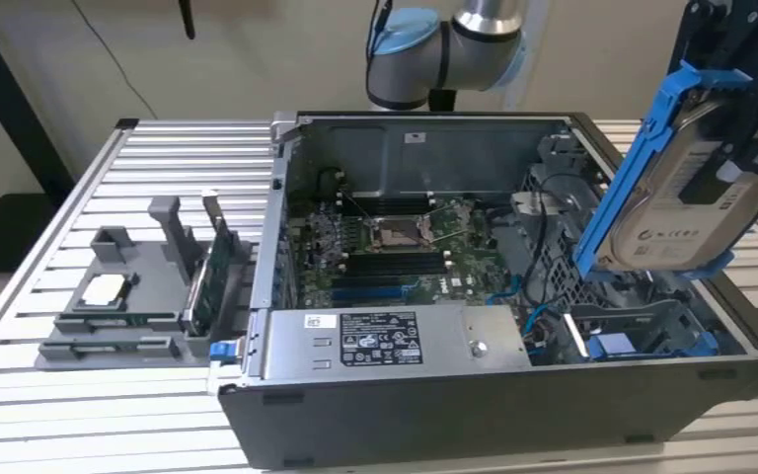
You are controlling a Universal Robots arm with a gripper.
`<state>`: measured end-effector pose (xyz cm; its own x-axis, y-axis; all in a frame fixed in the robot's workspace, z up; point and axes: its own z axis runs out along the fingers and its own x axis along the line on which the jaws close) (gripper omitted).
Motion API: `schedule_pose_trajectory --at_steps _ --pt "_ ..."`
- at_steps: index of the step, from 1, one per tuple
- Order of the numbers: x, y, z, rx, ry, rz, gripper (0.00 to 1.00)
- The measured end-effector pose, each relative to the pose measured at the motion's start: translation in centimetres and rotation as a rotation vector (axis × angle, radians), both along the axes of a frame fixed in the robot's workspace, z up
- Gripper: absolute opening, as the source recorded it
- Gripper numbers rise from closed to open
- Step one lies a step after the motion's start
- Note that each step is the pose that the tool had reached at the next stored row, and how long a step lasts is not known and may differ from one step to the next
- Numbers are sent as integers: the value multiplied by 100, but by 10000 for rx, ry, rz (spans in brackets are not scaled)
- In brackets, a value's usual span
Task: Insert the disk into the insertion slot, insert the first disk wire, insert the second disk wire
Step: 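Insert the disk into the insertion slot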
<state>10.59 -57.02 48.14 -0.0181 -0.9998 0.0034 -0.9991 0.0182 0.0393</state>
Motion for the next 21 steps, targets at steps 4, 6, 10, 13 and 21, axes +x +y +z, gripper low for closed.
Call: schedule_pose_trajectory --at_steps 4,6,10,13,21 --pt "0 0 -10 2 0 0 33" --pt "0 0 -21 1 0 0 33" --pt "0 0 -47 0 0 0 33" --pt "0 0 -71 -2 0 0 33" --pt "29 -2 -153 1 0 0 33"
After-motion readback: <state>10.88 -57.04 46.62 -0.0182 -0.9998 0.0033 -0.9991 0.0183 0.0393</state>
